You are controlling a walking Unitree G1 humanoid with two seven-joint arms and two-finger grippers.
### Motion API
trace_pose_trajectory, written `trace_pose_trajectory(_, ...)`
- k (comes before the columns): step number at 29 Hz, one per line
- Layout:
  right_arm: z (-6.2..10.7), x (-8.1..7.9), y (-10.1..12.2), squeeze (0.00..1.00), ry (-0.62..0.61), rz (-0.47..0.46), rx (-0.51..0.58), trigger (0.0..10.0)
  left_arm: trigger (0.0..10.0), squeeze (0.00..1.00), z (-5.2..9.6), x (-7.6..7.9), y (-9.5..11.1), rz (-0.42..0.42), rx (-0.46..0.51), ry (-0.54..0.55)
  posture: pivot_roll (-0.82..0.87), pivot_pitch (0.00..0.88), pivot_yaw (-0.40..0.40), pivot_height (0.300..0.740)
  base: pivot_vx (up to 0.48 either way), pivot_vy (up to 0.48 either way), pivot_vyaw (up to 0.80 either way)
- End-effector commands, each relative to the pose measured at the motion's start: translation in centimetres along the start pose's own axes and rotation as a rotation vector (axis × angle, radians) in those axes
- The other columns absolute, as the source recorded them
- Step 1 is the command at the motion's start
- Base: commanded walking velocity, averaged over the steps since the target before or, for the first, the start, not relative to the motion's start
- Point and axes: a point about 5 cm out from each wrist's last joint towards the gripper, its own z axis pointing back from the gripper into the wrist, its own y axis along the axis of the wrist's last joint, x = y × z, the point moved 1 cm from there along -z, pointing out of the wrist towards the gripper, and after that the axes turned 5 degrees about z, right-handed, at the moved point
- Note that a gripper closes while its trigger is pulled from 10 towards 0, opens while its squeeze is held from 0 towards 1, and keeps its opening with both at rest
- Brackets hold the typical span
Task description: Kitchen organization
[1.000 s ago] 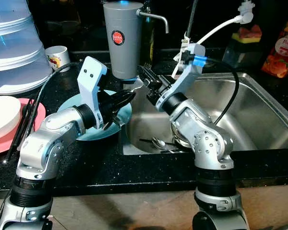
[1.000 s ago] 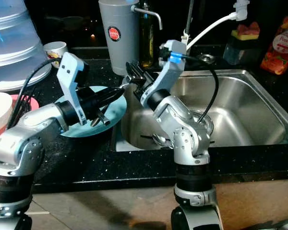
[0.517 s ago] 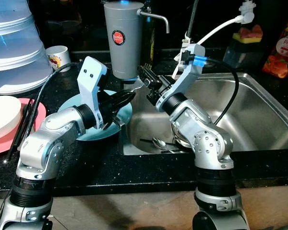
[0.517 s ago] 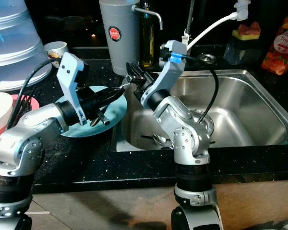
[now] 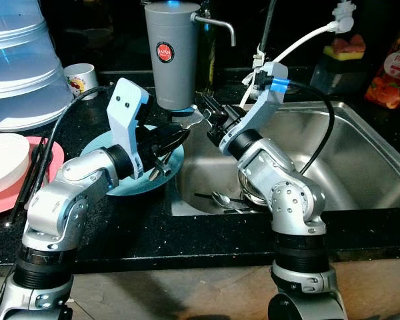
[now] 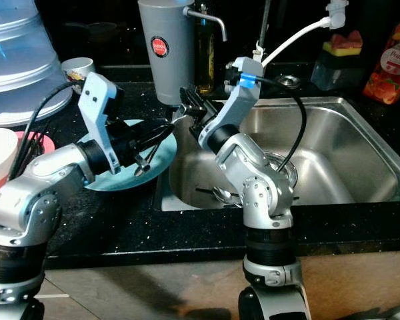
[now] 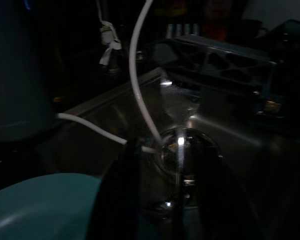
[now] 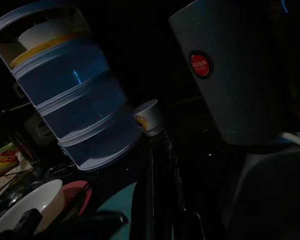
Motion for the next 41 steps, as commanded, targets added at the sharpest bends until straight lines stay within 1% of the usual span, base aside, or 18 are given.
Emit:
trace_pose_trajectory(1, -0.1, 0.1, 0.1, 0.0, -0.006, -0.011, 0.011, 0.0, 10.0, 1.0, 0.5, -0.9, -0.4, -0.009, -0.022, 0.052, 0.04, 0.0, -0.003, 0.74, 0.0, 0.0, 0.0)
trace_pose_trajectory(2, -0.1, 0.2, 0.3, 0.0, -0.01, -0.014, 0.017, 0.0, 10.0, 0.0, 0.9, -1.4, -0.4, -0.007, -0.028, 0.079, 0.04, 0.0, -0.004, 0.74, 0.0, 0.0, 0.0)
trace_pose_trajectory(4, -0.2, 0.4, 0.7, 0.0, -0.021, -0.018, 0.037, 0.0, 10.0, 0.0, 1.9, -2.7, -0.4, -0.007, -0.046, 0.138, 0.04, 0.0, -0.006, 0.74, 0.0, 0.0, 0.0)
trace_pose_trajectory(7, -0.2, 0.4, 0.8, 0.0, -0.026, -0.02, 0.045, 0.0, 10.0, 0.0, 2.2, -3.1, -0.4, -0.016, -0.051, 0.163, 0.04, 0.0, -0.007, 0.74, 0.0, 0.0, 0.0)
trace_pose_trajectory(10, -0.2, 1.0, 1.5, 0.0, -0.063, -0.022, 0.083, 0.0, 10.0, 0.0, 3.3, -4.9, -0.1, -0.064, -0.066, 0.256, 0.03, 0.0, -0.012, 0.74, 0.0, 0.0, 0.0)
trace_pose_trajectory(15, -0.2, 1.7, 2.0, 0.0, -0.109, -0.001, 0.109, 0.0, 10.0, 0.0, 4.0, -5.8, 0.1, -0.095, -0.067, 0.306, 0.03, 0.0, -0.014, 0.74, 0.0, 0.0, 0.0)
trace_pose_trajectory(17, -0.1, 2.2, 2.6, 0.0, -0.147, 0.025, 0.139, 0.0, 10.0, 0.0, 4.3, -6.0, 0.2, -0.108, -0.065, 0.319, 0.03, 0.0, -0.016, 0.74, 0.0, 0.0, 0.0)
trace_pose_trajectory(18, -0.2, 2.3, 3.0, 0.0, -0.164, 0.067, 0.161, 0.0, 10.0, 0.0, 4.4, -6.1, 0.3, -0.108, -0.056, 0.329, 0.02, 0.0, -0.017, 0.74, 0.0, 0.0, 0.0)
trace_pose_trajectory(22, -0.2, 2.3, 3.4, 0.0, -0.18, 0.113, 0.185, 0.0, 10.0, 0.0, 4.5, -6.4, 0.3, -0.116, -0.054, 0.345, 0.02, 0.0, -0.018, 0.74, 0.0, 0.0, 0.0)
trace_pose_trajectory(23, -0.3, 2.3, 3.7, 0.0, -0.196, 0.18, 0.205, 0.0, 10.0, 0.0, 4.5, -6.8, 0.3, -0.127, -0.05, 0.368, 0.02, 0.0, -0.018, 0.74, 0.0, 0.0, 0.0)
trace_pose_trajectory(27, -0.4, 2.6, 4.0, 0.0, -0.24, 0.249, 0.228, 0.0, 10.0, 0.0, 4.5, -7.1, 0.4, -0.134, -0.041, 0.39, 0.02, 0.0, -0.02, 0.74, 0.0, 0.0, 0.0)
trace_pose_trajectory(29, -0.4, 3.1, 4.2, 0.0, -0.285, 0.317, 0.237, 0.0, 10.0, 0.0, 4.4, -7.0, 0.5, -0.162, -0.049, 0.387, 0.02, 0.0, -0.018, 0.74, 0.0, 0.0, 0.0)
trace_pose_trajectory(31, -0.4, 3.5, 4.5, 0.0, -0.337, 0.467, 0.247, 0.0, 10.0, 0.0, 4.1, -6.7, 0.4, -0.173, -0.049, 0.363, 0.01, 0.0, -0.016, 0.74, 0.0, 0.0, 0.0)
trace_pose_trajectory(35, -0.5, 4.0, 4.5, 0.0, -0.377, 0.535, 0.248, 0.0, 10.0, 0.0, 3.3, -5.8, 0.2, -0.162, -0.039, 0.315, 0.01, 0.0, -0.014, 0.74, 0.0, 0.0, 0.0)
trace_pose_trajectory(37, -0.7, 4.5, 4.2, 0.0, -0.388, 0.601, 0.234, 0.0, 10.0, 0.0, 2.4, -4.9, -0.1, -0.173, -0.041, 0.264, 0.02, 0.0, -0.015, 0.74, 0.0, 0.0, 0.0)
trace_pose_trajectory(38, -0.9, 5.0, 3.8, 0.0, -0.395, 0.652, 0.219, 0.0, 10.0, 0.0, 1.1, -3.6, -0.5, -0.188, -0.046, 0.186, 0.02, 0.0, -0.013, 0.74, 0.0, 0.0, 0.0)
trace_pose_trajectory(39, -0.9, 5.0, 3.8, 0.0, -0.395, 0.652, 0.219, 0.0, 10.0, 0.0, 1.1, -3.6, -0.5, -0.188, -0.046, 0.186, 0.02, 0.0, -0.013, 0.74, 0.0, 0.0, 0.0)
trace_pose_trajectory(41, -1.2, 5.6, 3.4, 0.0, -0.395, 0.731, 0.199, 0.0, 10.0, 0.0, 0.0, -2.4, -0.8, -0.204, -0.047, 0.116, 0.01, 0.0, -0.008, 0.74, 0.0, 0.0, 0.0)
